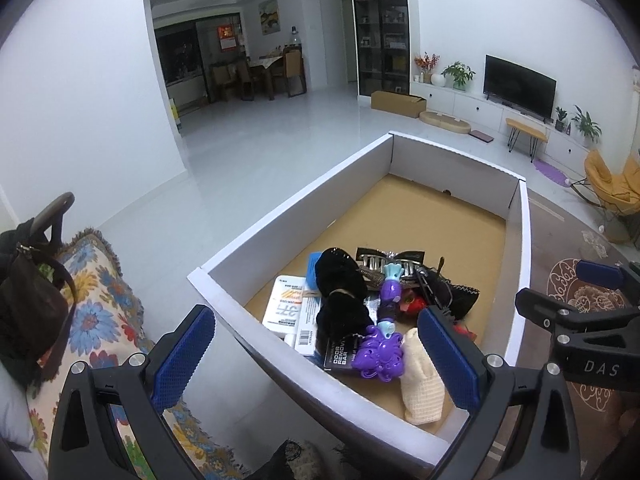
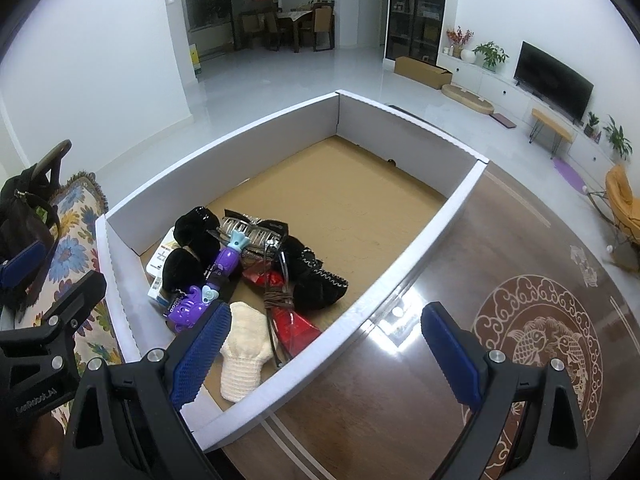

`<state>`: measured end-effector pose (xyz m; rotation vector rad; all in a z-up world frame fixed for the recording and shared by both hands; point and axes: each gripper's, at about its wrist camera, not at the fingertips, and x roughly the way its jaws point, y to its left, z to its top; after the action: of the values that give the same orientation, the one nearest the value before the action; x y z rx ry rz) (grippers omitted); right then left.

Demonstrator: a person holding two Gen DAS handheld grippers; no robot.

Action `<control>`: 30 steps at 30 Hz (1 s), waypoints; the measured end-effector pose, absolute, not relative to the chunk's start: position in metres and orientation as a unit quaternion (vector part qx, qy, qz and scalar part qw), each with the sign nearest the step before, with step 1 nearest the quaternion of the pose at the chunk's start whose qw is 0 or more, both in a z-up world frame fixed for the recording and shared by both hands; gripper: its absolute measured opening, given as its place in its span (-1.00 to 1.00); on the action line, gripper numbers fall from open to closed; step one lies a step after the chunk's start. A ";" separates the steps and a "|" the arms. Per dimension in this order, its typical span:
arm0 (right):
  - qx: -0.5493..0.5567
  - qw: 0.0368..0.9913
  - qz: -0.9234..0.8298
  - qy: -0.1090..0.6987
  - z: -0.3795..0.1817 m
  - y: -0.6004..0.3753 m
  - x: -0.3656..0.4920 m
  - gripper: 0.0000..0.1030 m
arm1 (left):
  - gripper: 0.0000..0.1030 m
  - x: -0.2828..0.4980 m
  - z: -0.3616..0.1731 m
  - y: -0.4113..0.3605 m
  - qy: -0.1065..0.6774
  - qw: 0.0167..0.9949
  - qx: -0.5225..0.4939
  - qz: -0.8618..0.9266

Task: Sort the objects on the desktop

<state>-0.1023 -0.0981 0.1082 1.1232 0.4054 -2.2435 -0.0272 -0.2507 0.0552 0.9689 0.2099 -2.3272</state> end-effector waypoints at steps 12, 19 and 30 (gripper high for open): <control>0.434 0.294 -0.837 0.155 0.104 -0.099 -0.102 0.87 | 1.00 -0.028 0.051 -0.255 0.085 0.301 0.374 -0.873; 0.448 0.296 -0.833 0.137 0.106 -0.095 -0.104 0.89 | 1.00 -0.024 0.056 -0.254 0.081 0.304 0.368 -0.875; 0.444 0.306 -0.830 0.141 0.116 -0.099 -0.099 0.99 | 1.00 -0.022 0.062 -0.253 0.090 0.298 0.366 -0.877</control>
<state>-0.0989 -0.0993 0.1161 1.1750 0.3730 -2.1979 -0.0219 -0.2534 0.0617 0.9713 0.2396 -2.3299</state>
